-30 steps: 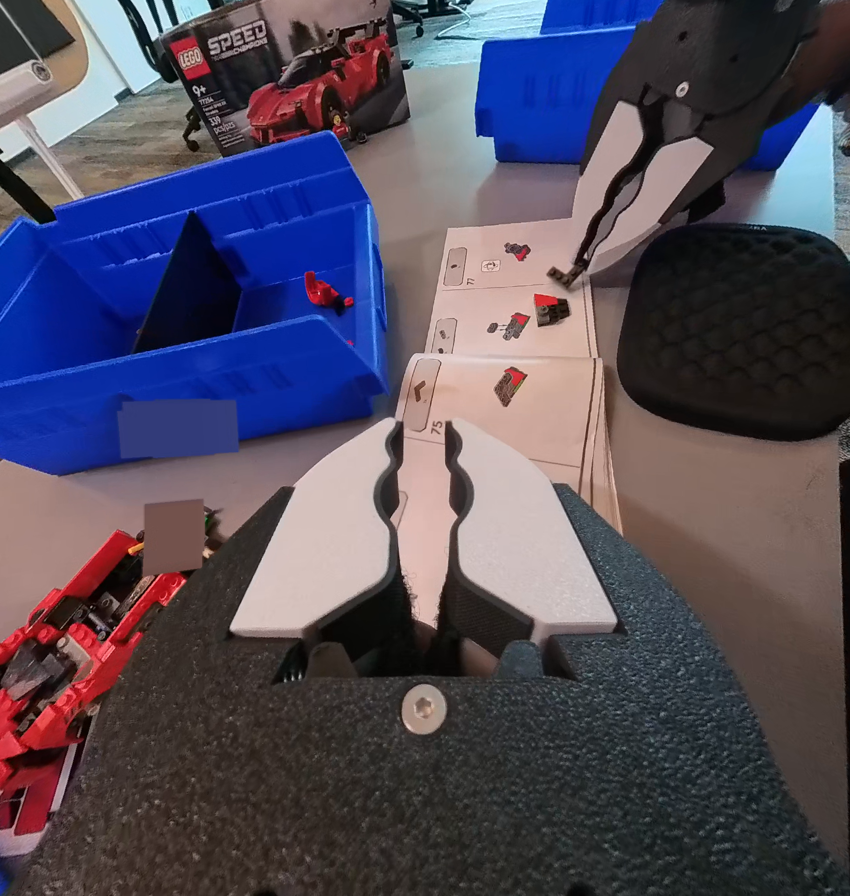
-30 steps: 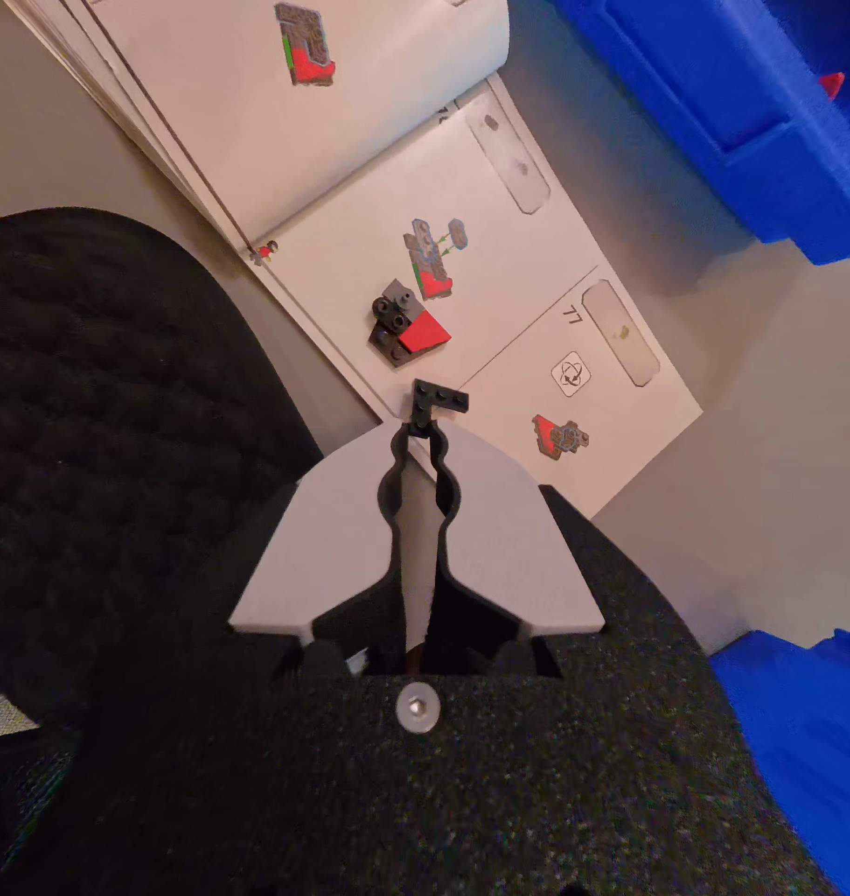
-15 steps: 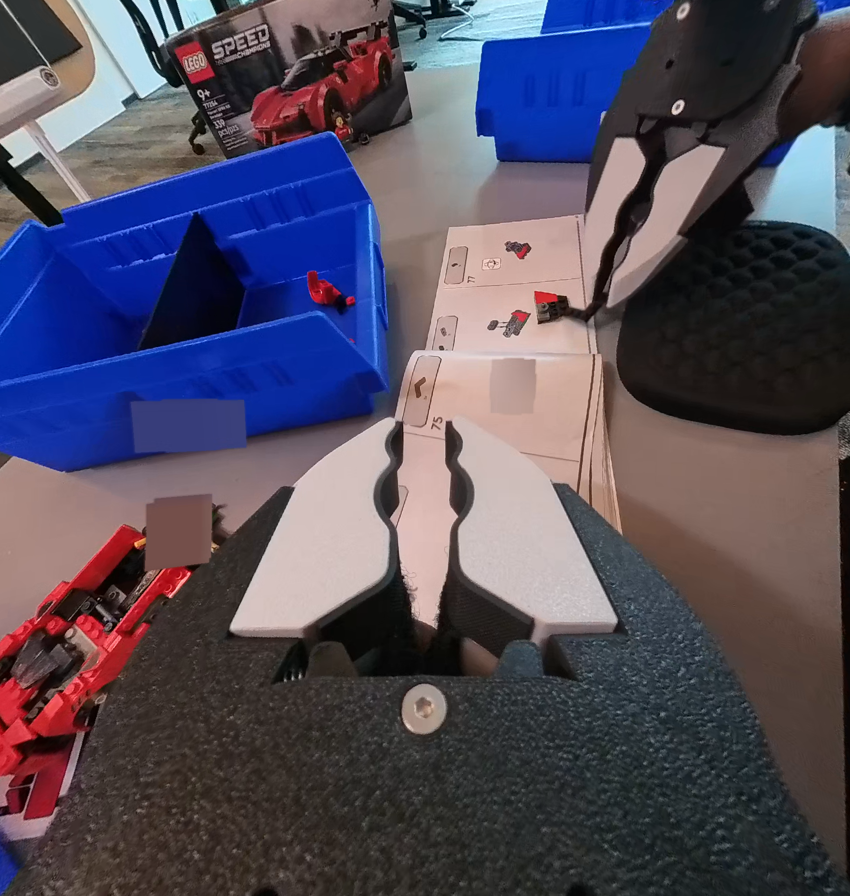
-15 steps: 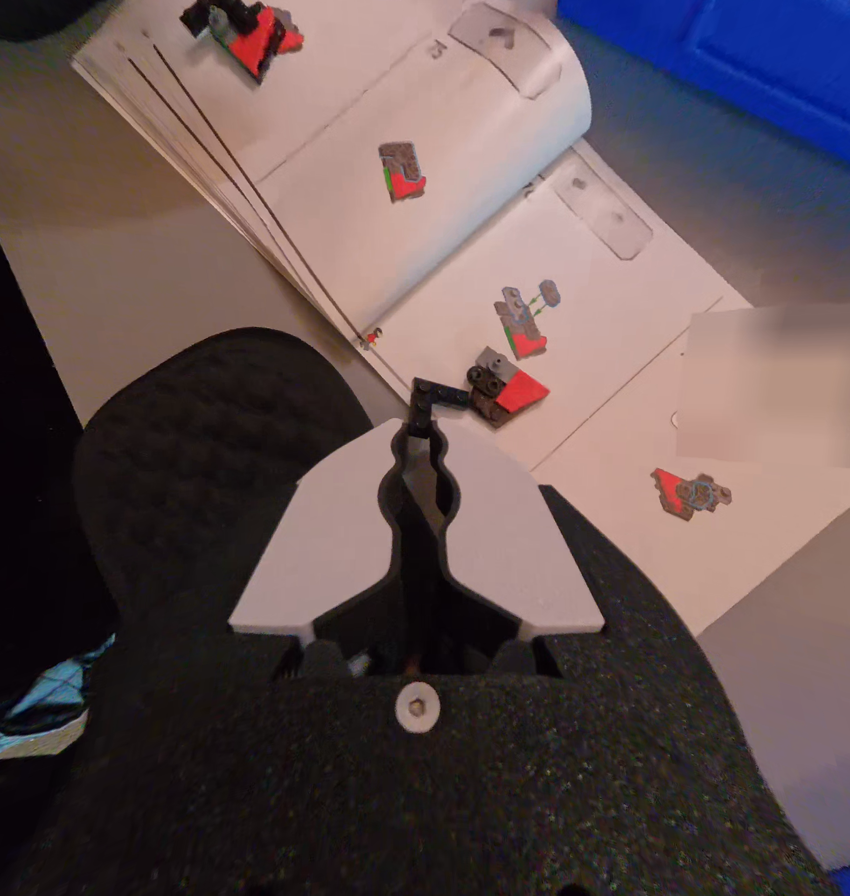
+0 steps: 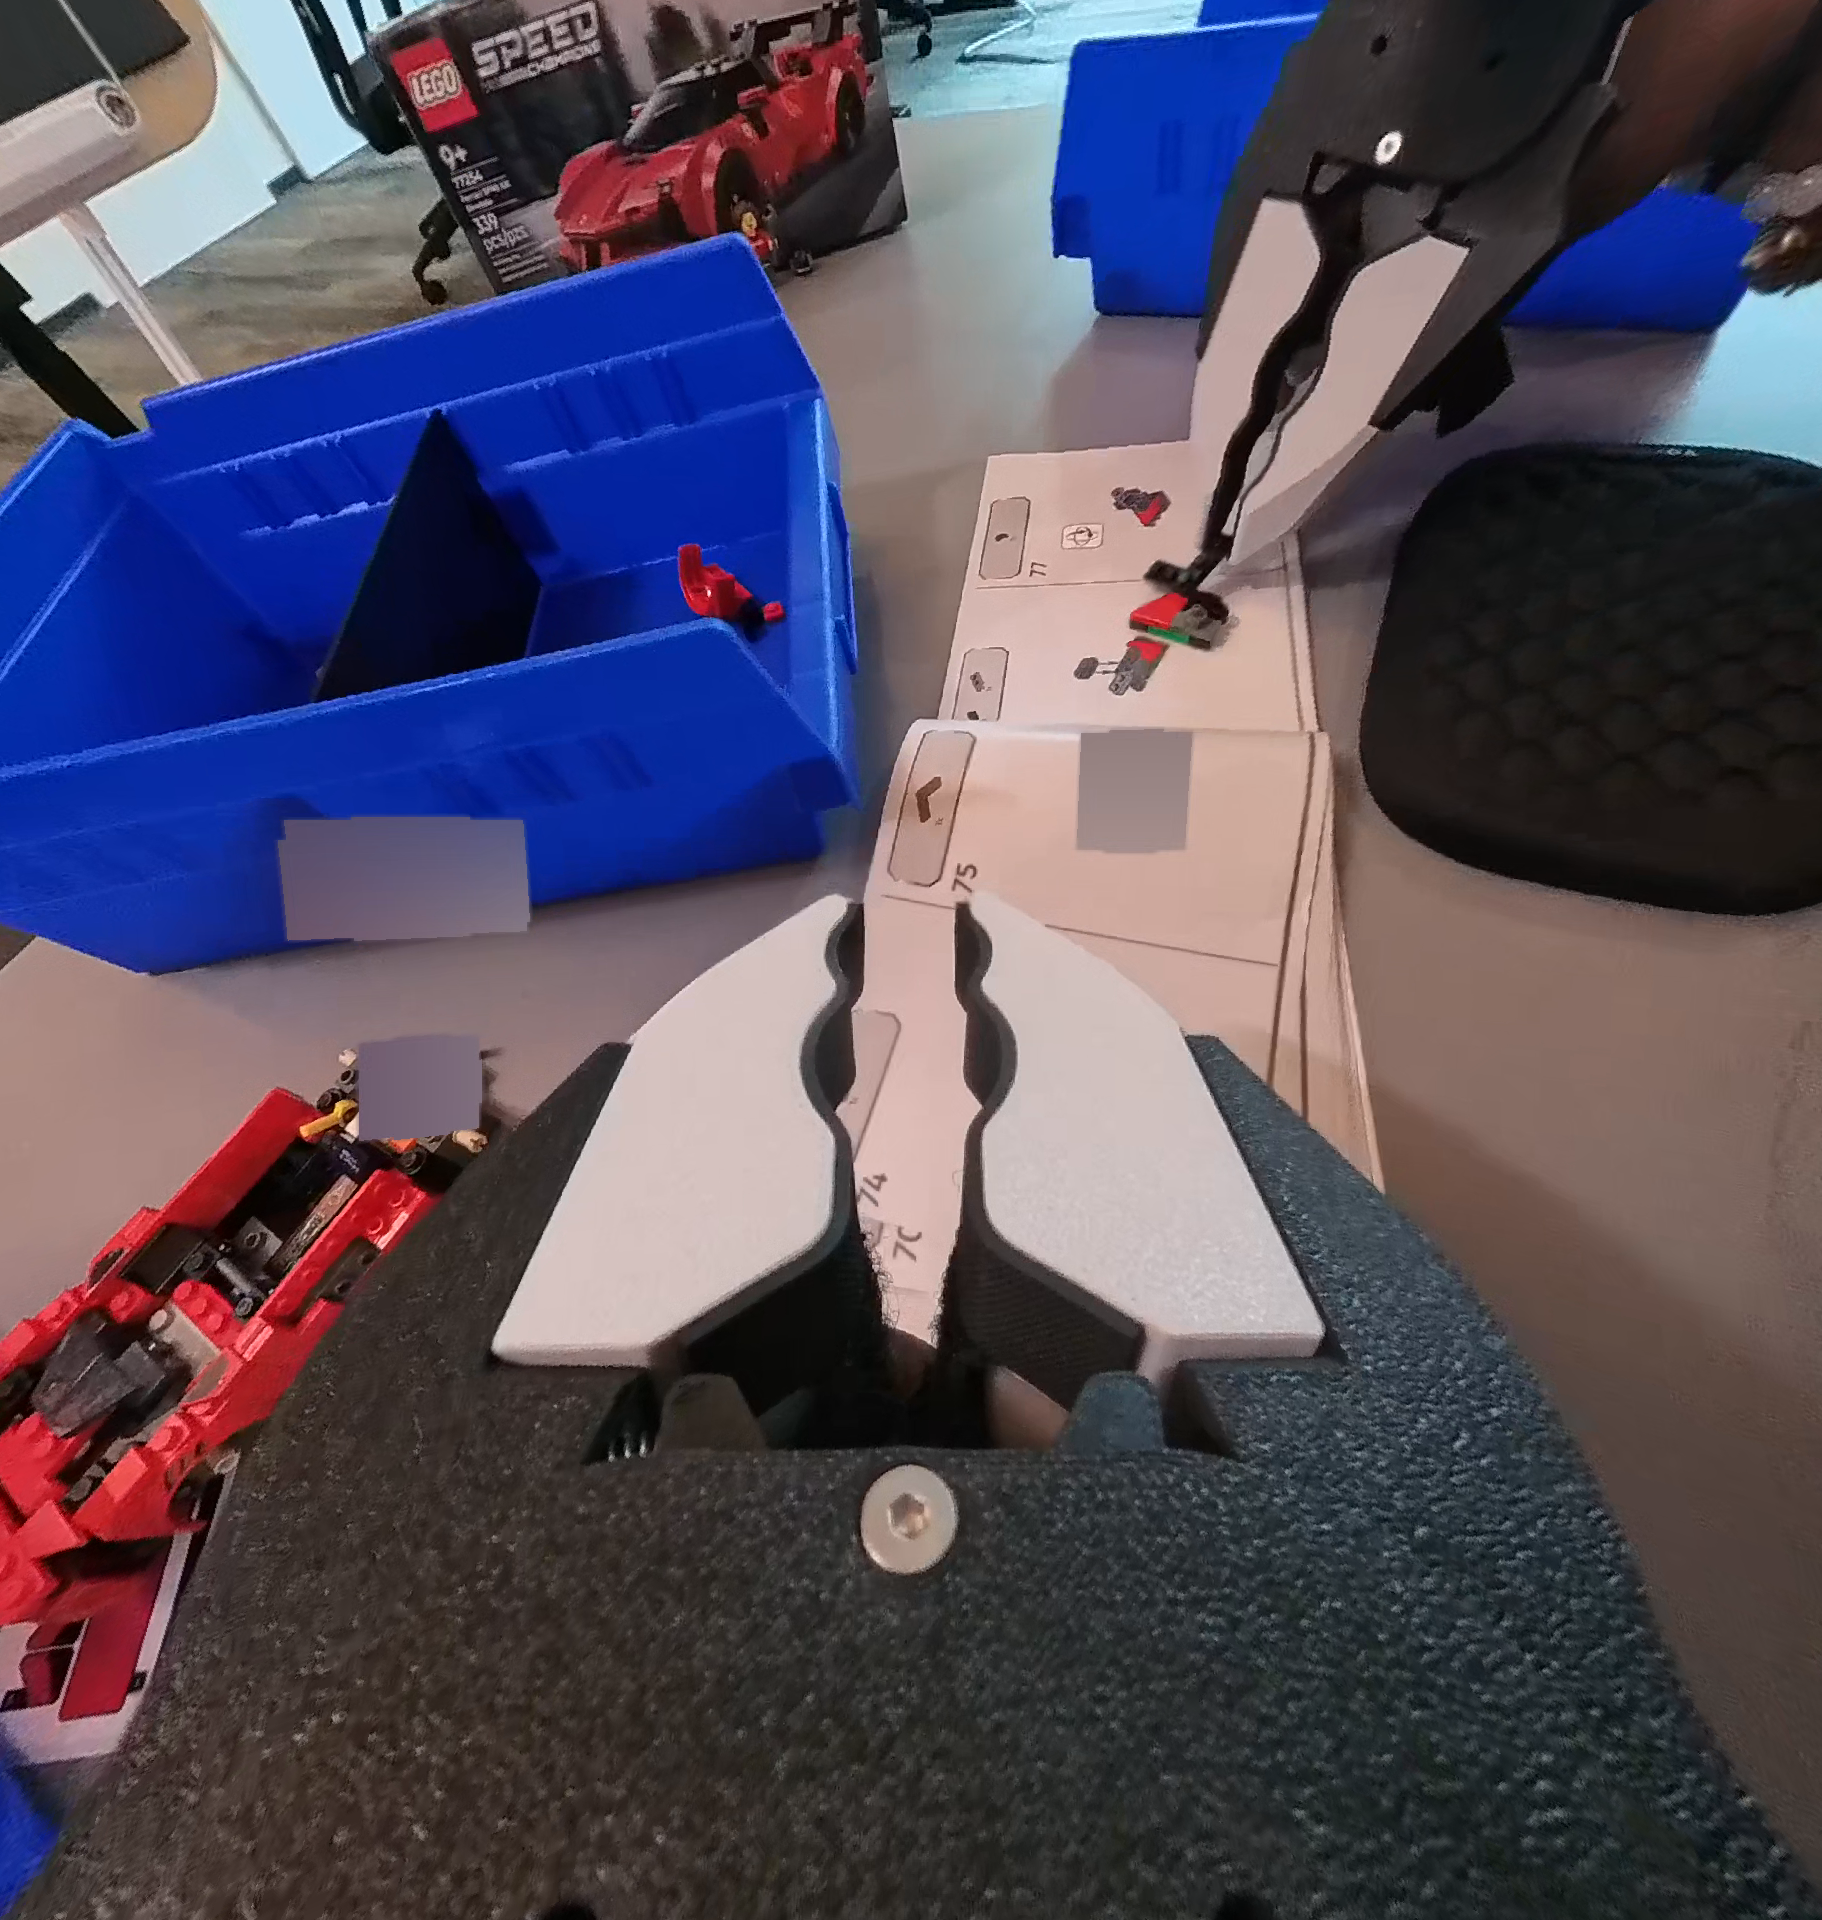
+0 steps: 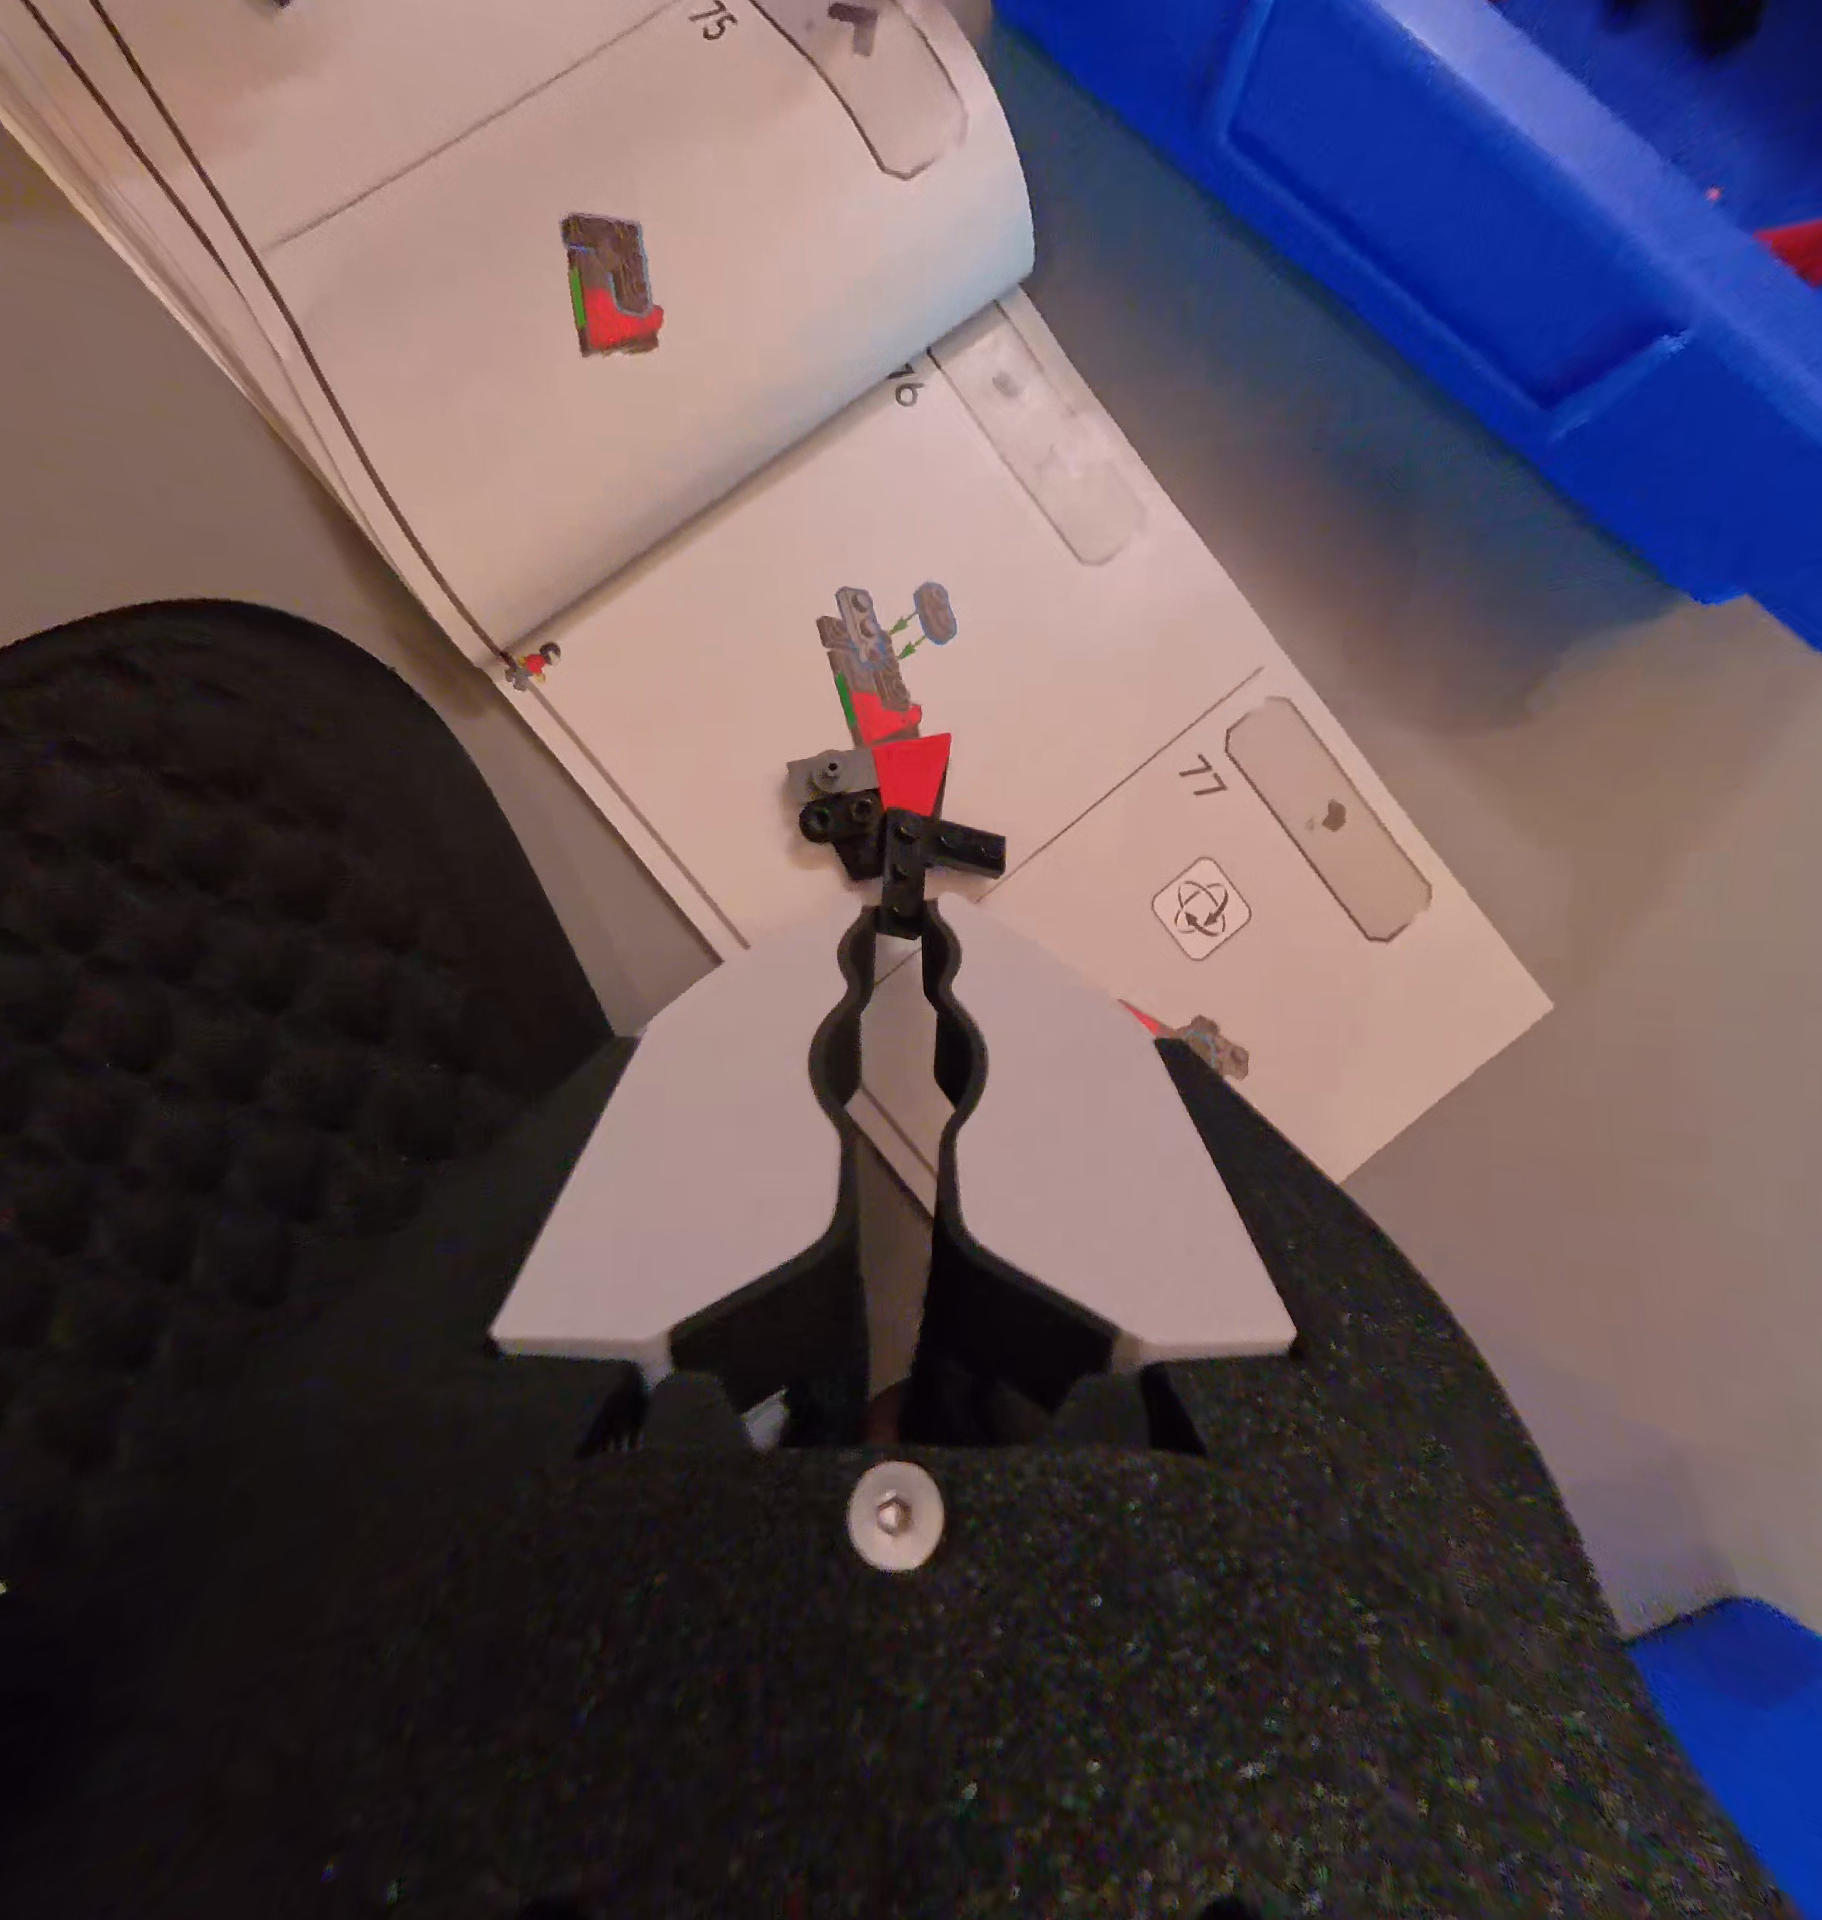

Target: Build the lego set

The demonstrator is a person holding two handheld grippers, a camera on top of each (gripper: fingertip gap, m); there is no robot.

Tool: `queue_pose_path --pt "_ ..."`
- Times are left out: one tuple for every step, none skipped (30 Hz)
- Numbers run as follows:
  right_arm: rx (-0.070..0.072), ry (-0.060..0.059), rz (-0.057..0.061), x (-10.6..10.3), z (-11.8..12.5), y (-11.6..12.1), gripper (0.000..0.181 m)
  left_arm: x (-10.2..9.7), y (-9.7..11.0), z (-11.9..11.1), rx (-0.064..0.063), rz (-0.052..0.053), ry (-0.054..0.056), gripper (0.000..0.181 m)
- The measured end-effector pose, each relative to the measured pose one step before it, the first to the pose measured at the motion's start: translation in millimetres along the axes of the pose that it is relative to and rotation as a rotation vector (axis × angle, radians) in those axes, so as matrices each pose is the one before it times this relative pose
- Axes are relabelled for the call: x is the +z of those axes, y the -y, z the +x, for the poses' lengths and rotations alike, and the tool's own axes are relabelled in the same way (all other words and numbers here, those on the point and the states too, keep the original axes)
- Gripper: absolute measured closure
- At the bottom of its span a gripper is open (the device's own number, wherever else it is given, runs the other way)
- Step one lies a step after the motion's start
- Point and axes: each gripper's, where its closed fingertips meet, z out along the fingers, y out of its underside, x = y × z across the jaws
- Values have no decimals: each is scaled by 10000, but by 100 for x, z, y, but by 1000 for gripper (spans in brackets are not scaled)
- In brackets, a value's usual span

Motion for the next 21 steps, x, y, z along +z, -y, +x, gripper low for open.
queue_pose_path --pt "-269 189 68 243 23 292 173 -62 -69 -151 -25 -11 28 165" --pt "-326 232 161 264 -49 479 173 -67 -16 -138 -19 18 32 165" --pt "-345 260 180 256 -114 560 173 -60 24 -136 -16 32 31 165" --pt "-243 71 157 127 182 520 173 -60 8 -141 -21 26 39 165" --pt "-80 -125 140 -108 490 434 173 -37 -16 -138 -22 11 42 165" --pt "94 -208 112 -335 620 271 173 -47 -41 -122 -21 0 35 165" --pt "208 -285 59 -428 683 33 173 -41 -63 -78 -19 -7 20 165" --pt "229 -416 -23 -415 835 -277 173 -31 -95 -56 -11 -12 3 165" --pt "162 -520 -151 -259 949 -671 173 -18 -118 -69 -14 -14 -5 165" --pt "73 -443 -284 -34 794 -1001 173 11 -137 -75 -27 -20 -15 165" --pt "-3 -238 -304 178 439 -1040 173 44 -144 -71 -28 -29 -29 165" --pt "-29 -183 -175 305 281 -796 173 65 -125 -73 -11 -35 -30 165" --pt "-39 -156 -47 350 155 -526 173 80 -114 -100 4 -32 -16 165" --pt "32 -42 65 262 -56 -282 171 67 -64 -107 2 -22 -4 165" --pt "154 37 365 -77 -113 300 162 68 -33 -87 -4 -7 3 165" --pt "208 -15 22 -130 23 -93 155 41 -4 -67 -4 10 4 165" --pt "234 -15 -82 -194 56 -193 147 32 19 -24 -3 21 -5 165" --pt "258 52 -109 -227 -50 -187 135 5 25 20 -4 24 -14 165" --pt "250 71 -124 -236 -100 -172 130 -2 29 23 -1 21 -20 165" --pt "247 41 -70 -232 -133 -76 125 -22 27 37 9 13 -22 165" --pt "302 17 -93 -245 -186 -15 120 -38 20 6 19 4 -11 165"
